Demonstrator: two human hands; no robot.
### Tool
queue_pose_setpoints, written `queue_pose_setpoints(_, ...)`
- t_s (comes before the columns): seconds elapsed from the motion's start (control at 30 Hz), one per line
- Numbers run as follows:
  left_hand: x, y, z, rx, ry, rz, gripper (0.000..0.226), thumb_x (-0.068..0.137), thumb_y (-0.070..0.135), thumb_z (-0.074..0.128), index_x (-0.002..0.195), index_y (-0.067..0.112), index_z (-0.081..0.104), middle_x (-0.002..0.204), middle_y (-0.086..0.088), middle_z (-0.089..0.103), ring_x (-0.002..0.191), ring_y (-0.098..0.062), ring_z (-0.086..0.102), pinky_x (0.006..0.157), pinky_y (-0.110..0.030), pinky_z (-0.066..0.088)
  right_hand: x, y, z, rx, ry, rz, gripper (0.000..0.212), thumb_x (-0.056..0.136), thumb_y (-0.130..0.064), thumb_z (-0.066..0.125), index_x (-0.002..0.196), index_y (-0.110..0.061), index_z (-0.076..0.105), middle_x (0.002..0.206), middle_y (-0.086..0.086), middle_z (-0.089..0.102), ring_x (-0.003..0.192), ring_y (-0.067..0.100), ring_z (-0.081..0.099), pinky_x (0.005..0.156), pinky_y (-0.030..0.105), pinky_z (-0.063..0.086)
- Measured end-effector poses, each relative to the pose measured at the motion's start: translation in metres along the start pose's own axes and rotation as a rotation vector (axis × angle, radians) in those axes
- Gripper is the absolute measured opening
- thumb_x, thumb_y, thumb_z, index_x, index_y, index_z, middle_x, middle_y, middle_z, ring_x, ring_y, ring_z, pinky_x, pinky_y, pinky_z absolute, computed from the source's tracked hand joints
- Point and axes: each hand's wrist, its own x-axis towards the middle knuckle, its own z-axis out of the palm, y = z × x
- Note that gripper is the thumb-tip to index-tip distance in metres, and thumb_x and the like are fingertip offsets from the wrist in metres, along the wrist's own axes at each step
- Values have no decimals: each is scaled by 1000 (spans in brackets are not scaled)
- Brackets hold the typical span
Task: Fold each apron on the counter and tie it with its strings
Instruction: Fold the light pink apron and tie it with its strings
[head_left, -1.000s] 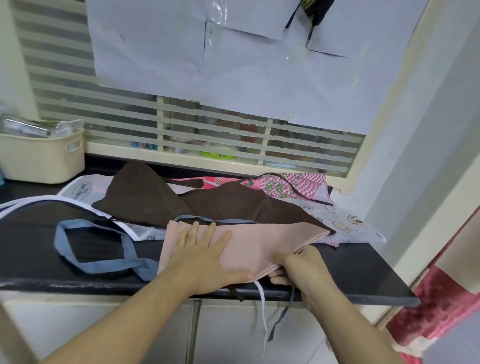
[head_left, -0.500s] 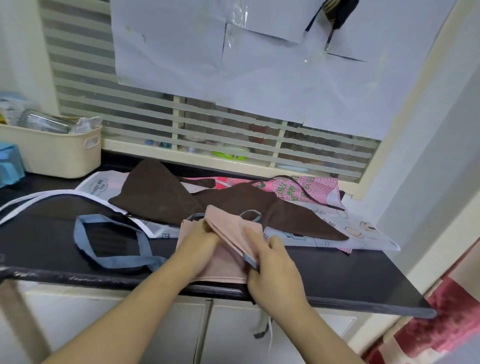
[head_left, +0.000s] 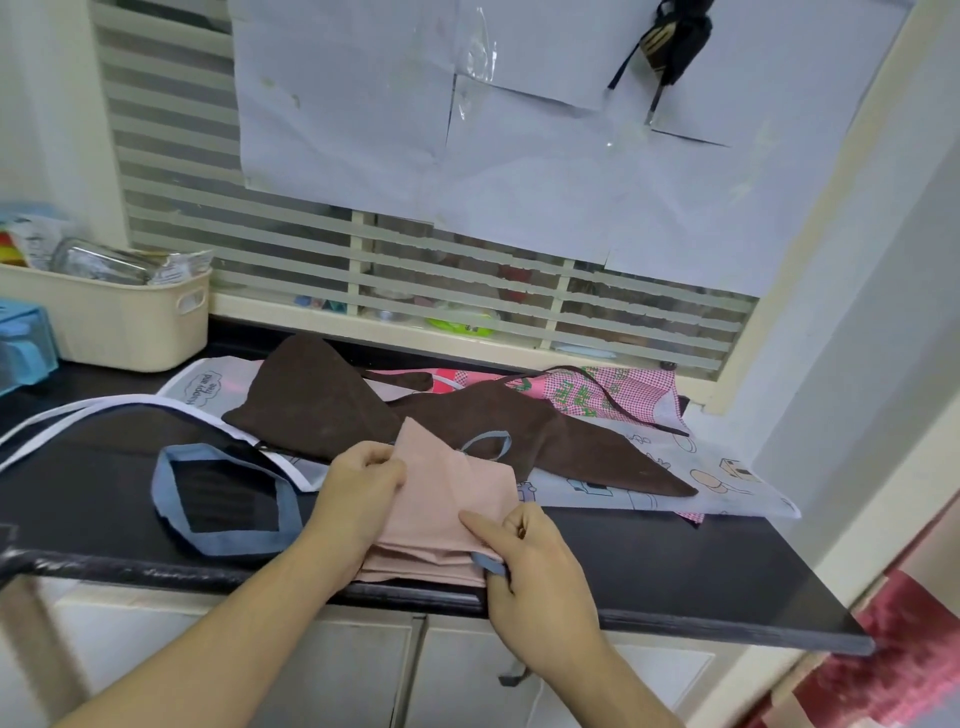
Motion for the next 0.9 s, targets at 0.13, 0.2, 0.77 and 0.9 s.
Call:
queue_pose_setpoints(0.13, 1, -3, -7, 226, 51, 88, 12, 97, 19, 54, 99, 23, 65, 99, -7, 71, 93, -22, 64, 76, -36, 50, 1, 2, 0, 34, 30, 21, 51, 92, -36, 48, 141, -42, 61, 103, -19, 41, 105, 4, 43, 82, 20, 47)
queue_pose_setpoints(0.2, 5, -2, -15, 288, 32, 74, 12, 95, 18, 56, 102, 23, 64, 99, -7, 72, 92, -22, 64, 75, -37, 50, 1, 3, 0, 37, 44, -3, 47, 94, -33, 52, 139, -43, 64, 106, -22, 42, 108, 2, 39, 84, 21, 47)
queue_pose_setpoints(0.77, 5, -33, -17, 1297, -362, 512, 78, 101, 71, 24, 167, 35, 1, 173, 14, -1, 159, -12, -7, 128, -38, -8, -22, 7, -8, 17, 230, -267, 9, 98, -25, 69, 106, -25, 73, 103, -11, 56, 98, 12, 55, 80, 29, 51)
queue_pose_setpoints(0.9, 8, -37, -15, 1306, -359, 495, 90, 94, 83, 20, 167, 34, -2, 174, 14, -6, 160, -15, -12, 130, -43, -7, -37, -3, -9, -19, 187, -325, 6, 99, -24, 61, 95, -29, 62, 82, -12, 58, 64, 16, 55, 52, 32, 49)
